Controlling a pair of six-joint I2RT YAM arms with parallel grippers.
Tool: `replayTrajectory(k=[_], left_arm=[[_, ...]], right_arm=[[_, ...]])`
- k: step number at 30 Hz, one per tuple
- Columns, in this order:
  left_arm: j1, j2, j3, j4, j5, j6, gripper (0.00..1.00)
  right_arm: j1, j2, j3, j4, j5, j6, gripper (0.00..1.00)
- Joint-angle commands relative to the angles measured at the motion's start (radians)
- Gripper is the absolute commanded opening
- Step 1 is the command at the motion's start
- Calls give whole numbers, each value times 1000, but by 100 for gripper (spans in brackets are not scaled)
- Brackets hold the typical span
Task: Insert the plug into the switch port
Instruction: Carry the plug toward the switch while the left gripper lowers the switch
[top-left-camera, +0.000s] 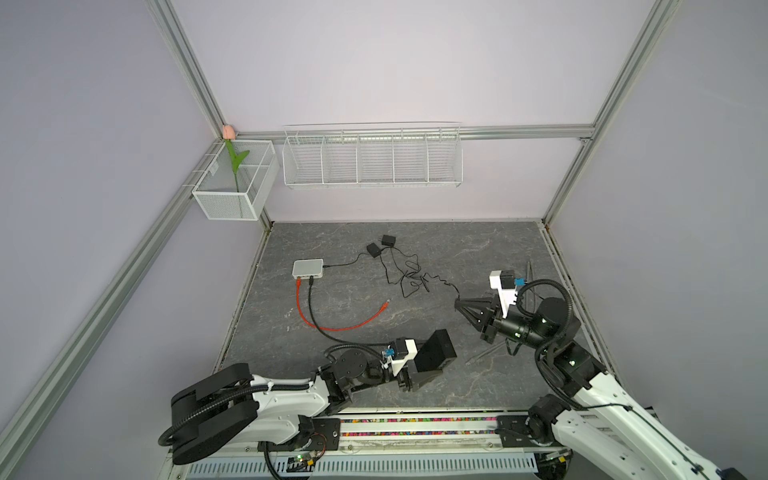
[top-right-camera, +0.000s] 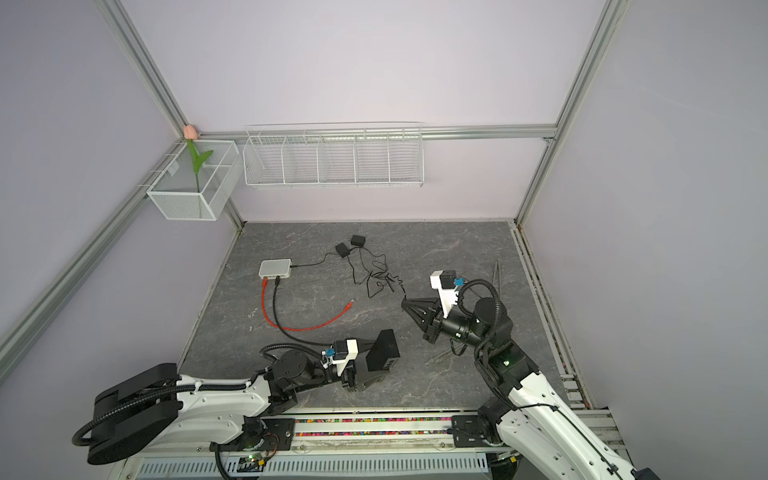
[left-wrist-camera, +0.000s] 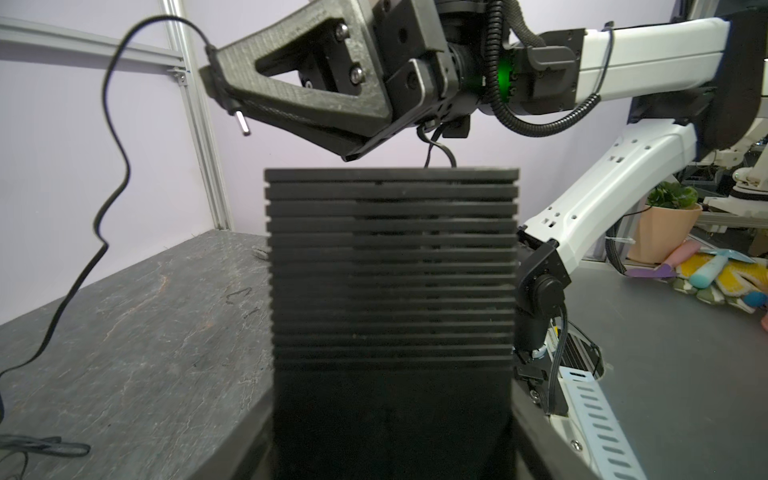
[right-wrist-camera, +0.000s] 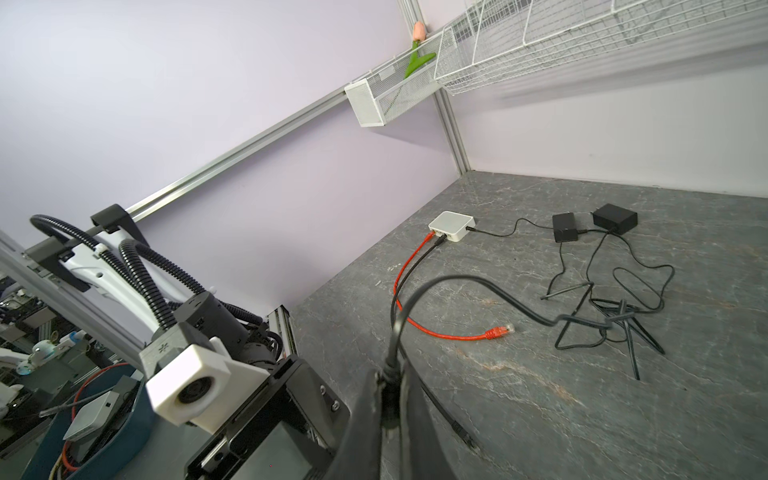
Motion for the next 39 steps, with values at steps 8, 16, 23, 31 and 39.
replayTrajectory(k=[8,16,23,31,39], left_arm=[[-23,-171,11,-171,-84,97,0],[-25,-204,-4,-201,-109,98,0],[-27,-211,-5,-203,-118,102,0],[-27,-235,-57,-193,-133,103,0],[-26,-242,-74,-169,-142,91,0]], right_arm=[[72,35,50,103,-30,12,7],[142,68,70,107,4,-21,7],[182,89,83,105,27,-44,7],[220,87,88,95,42,-73,7],[307,97,62,146,43,-134,7]])
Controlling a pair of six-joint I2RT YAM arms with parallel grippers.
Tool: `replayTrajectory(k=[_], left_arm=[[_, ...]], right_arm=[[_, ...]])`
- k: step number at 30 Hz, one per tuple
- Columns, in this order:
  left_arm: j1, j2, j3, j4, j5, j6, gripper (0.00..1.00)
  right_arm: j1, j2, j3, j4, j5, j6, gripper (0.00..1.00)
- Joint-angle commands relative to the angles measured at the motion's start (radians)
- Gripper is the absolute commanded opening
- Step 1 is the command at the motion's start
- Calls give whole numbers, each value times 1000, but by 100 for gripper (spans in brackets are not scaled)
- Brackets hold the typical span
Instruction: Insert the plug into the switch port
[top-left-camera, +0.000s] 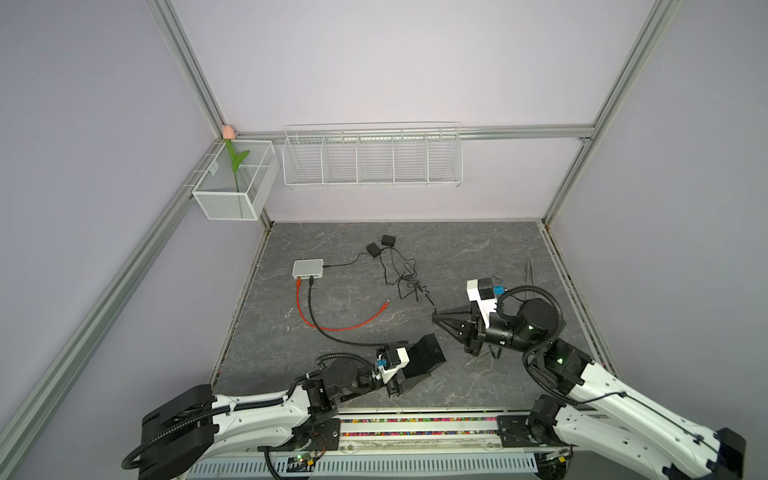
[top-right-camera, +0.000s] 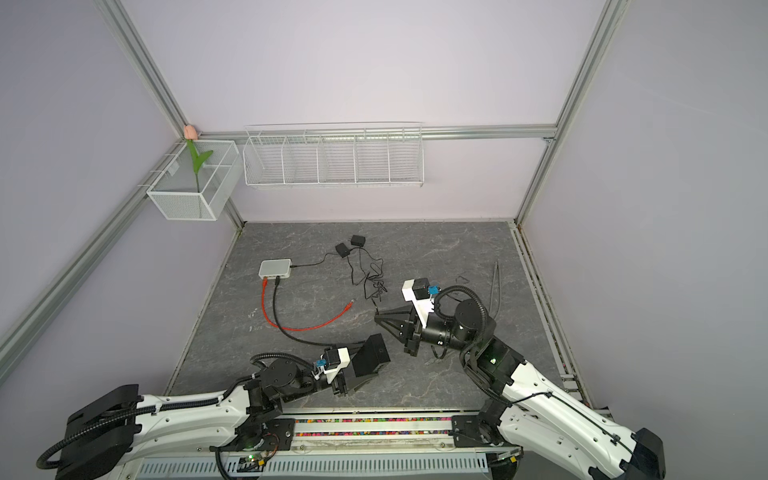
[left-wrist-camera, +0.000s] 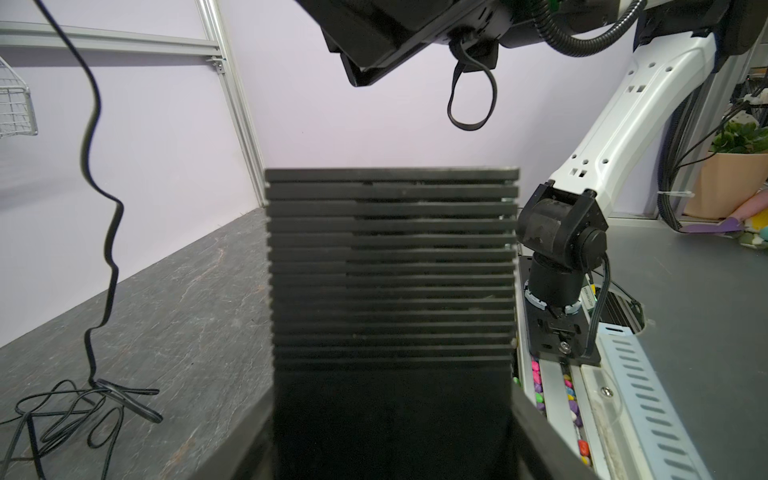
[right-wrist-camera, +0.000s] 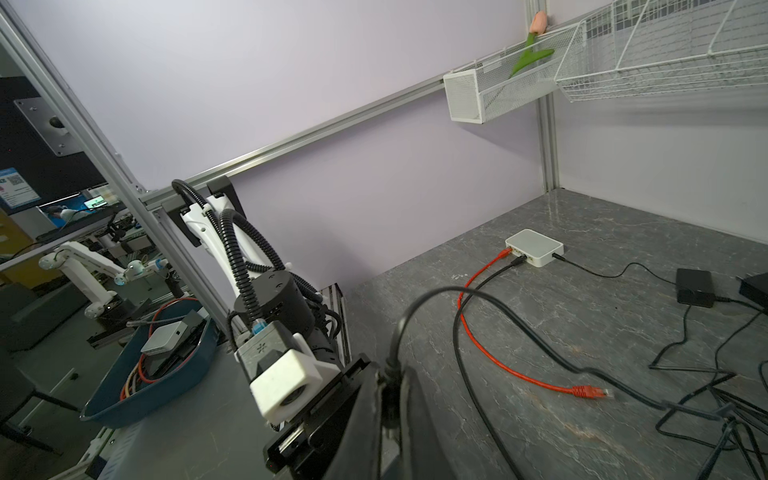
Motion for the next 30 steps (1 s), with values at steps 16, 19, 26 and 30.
replayTrajectory(k=[16,19,26,30], left_arm=[[-5,-103,-16,-18,-55,-10,0],[-5,-114,-24,-19,-75,-30,0],[-5,-135,-26,-43,-95,-50,0],[-4,-147,-26,-46,-103,-57,0]], right_arm=[[79,-34,-64,85,47,-61,8],[84,-33,-72,87,54,-60,8],[89,-30,-80,96,63,-57,8],[93,-25,-79,99,65,-56,8]])
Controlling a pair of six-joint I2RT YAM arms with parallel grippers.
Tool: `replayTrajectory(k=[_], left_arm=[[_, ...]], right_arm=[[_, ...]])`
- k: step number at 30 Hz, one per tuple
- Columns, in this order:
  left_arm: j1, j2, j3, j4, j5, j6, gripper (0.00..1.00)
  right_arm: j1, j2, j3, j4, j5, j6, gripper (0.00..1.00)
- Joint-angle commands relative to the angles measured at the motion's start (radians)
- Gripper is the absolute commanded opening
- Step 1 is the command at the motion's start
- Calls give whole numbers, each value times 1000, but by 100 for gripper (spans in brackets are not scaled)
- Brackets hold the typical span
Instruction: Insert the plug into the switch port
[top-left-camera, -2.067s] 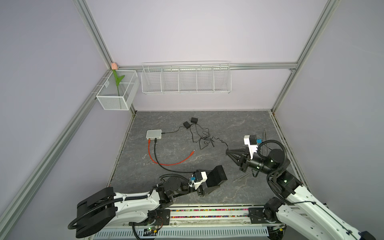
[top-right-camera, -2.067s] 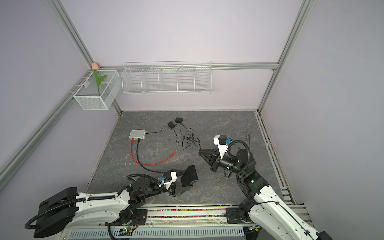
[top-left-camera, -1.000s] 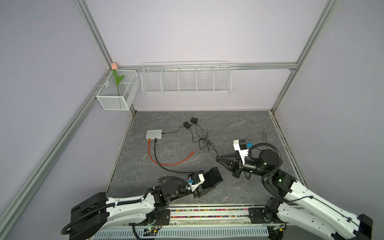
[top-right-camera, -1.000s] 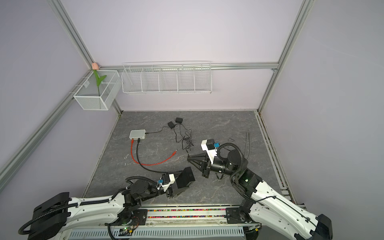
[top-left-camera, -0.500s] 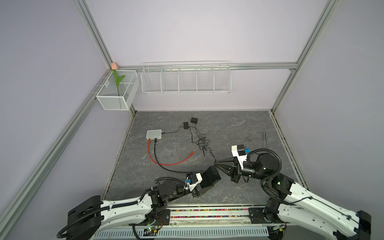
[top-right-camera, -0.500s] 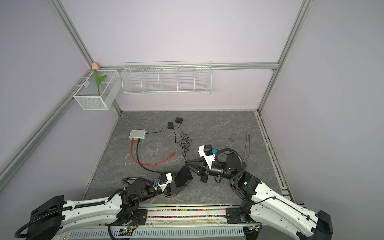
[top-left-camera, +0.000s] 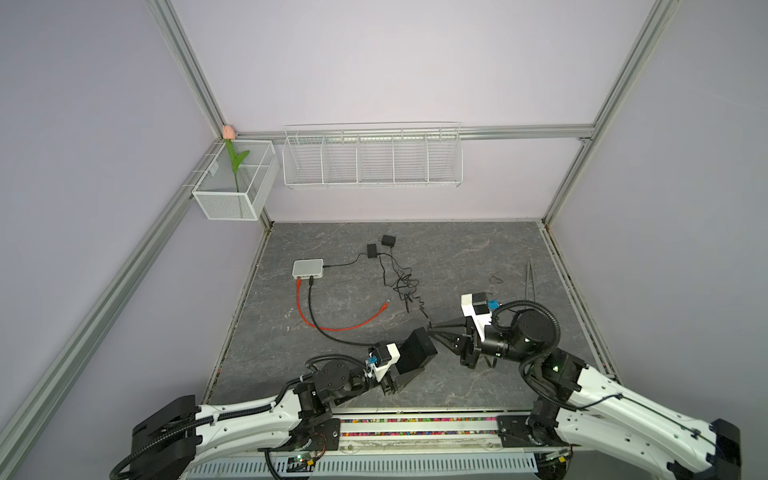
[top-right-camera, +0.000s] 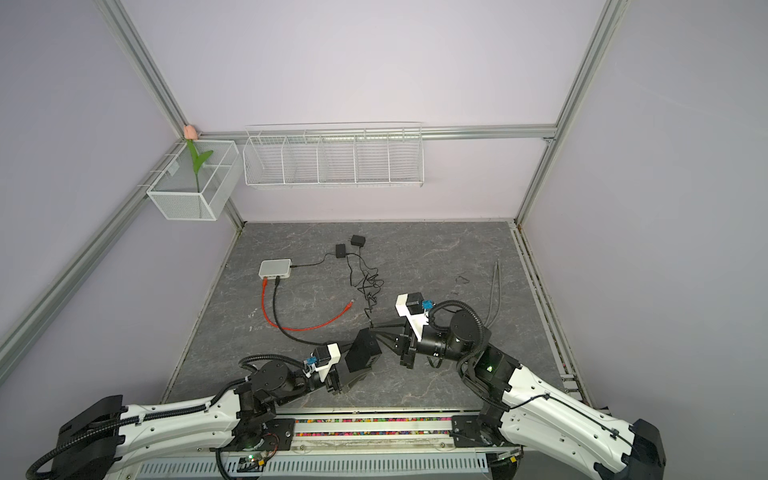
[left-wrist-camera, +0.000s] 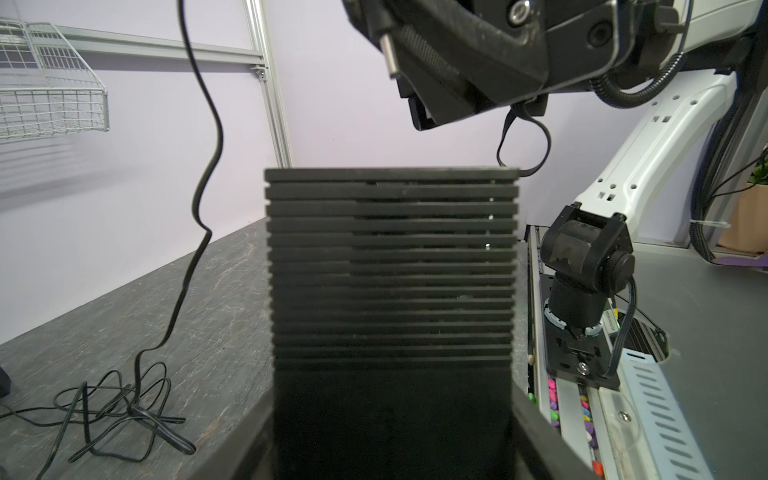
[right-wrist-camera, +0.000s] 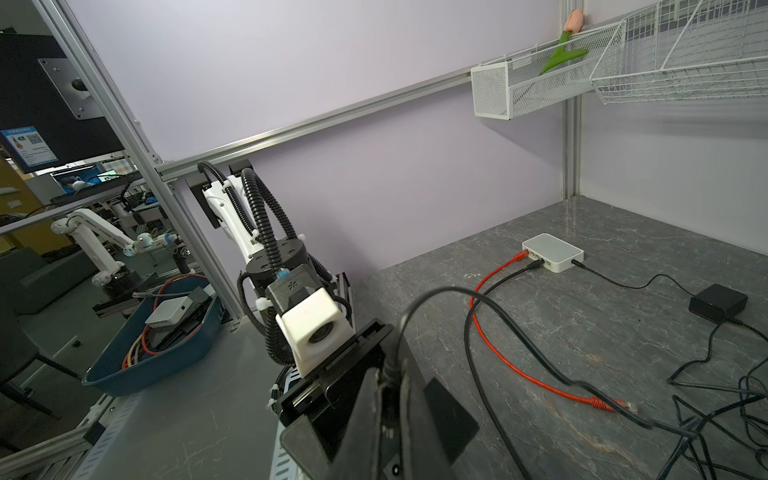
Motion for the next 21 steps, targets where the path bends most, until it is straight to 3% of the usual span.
replayTrajectory(k=[1,21], left_arm=[[-4,-20,-6,25,-21,-12,0],[-4,-32,-8,22,-56,-20,0]], right_arm=[[10,-2,-14,44,11,-9,8],[22,54,-24,65,25,-12,8]])
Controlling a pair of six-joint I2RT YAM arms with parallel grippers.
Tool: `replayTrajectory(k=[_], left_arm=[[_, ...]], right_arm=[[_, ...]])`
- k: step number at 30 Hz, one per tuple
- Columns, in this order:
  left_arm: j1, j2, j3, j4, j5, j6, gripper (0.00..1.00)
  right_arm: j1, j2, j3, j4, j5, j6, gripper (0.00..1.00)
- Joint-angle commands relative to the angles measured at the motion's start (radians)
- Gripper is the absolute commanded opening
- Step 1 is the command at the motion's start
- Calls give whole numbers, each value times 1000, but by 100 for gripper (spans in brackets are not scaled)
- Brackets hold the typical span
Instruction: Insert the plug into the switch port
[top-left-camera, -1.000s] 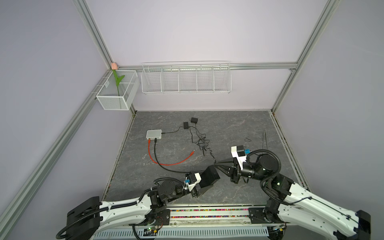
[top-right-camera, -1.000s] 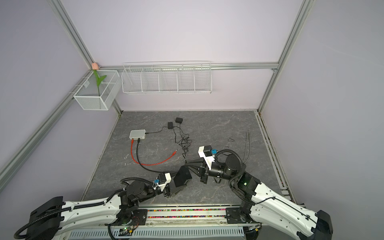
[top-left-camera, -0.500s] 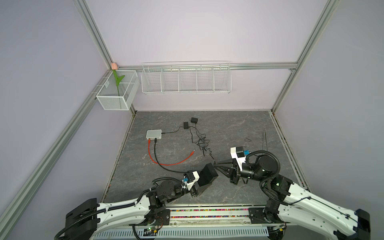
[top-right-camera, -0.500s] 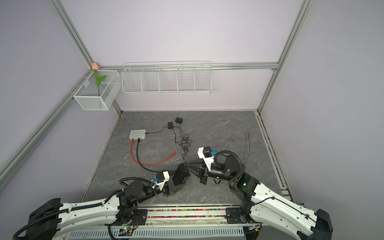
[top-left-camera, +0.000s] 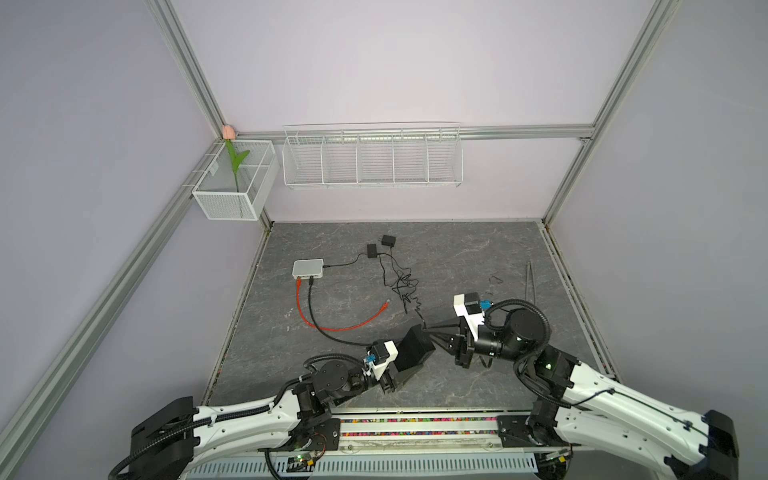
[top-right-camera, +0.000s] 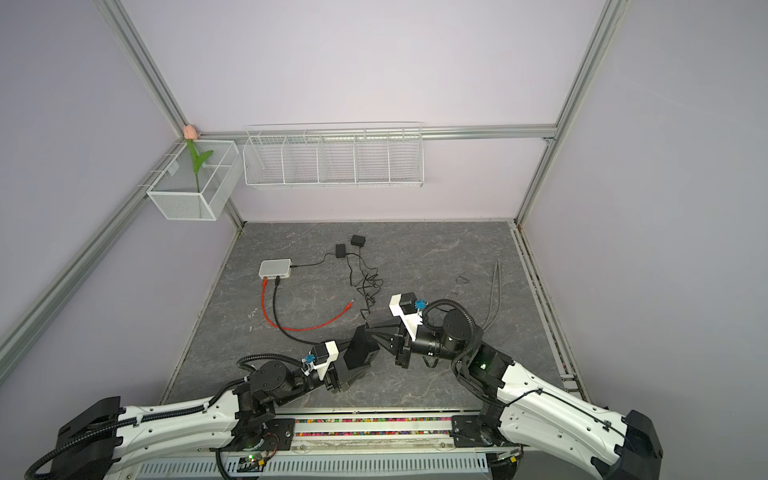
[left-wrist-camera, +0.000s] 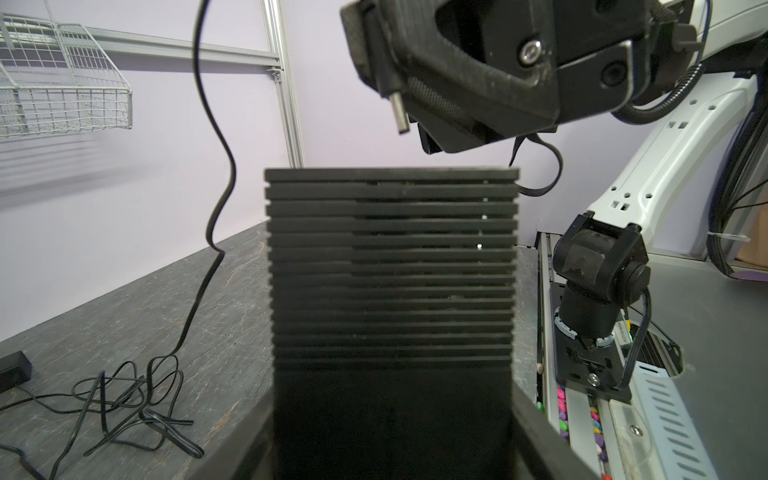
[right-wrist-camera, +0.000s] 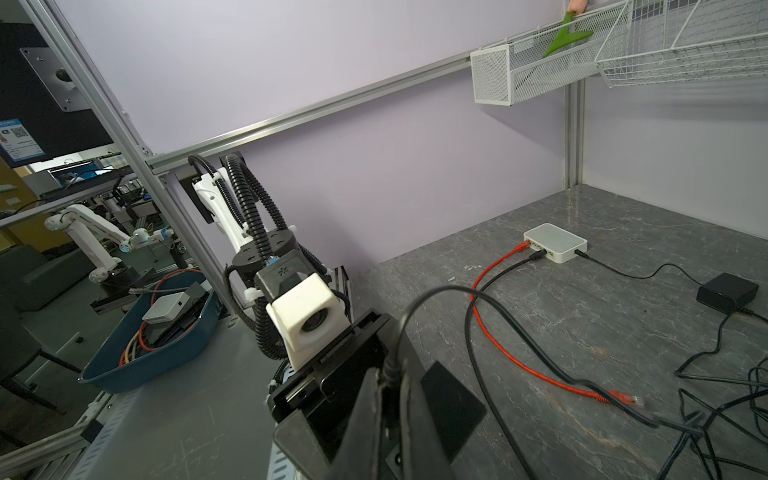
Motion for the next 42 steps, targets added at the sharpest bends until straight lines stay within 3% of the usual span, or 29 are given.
replayTrajectory(k=[1,36,42], left_arm=[[-4,-21,-9,28,-22,-10,0],[-4,-38,-12,46,-26,-16,0],[-5,-50,-40,122,-30,-31,0]], right_arm=[[6,1,-22,42,9,-11,8],[13,33,-43,102,3,17,8],[22,43,-55,136,-1,33,8]])
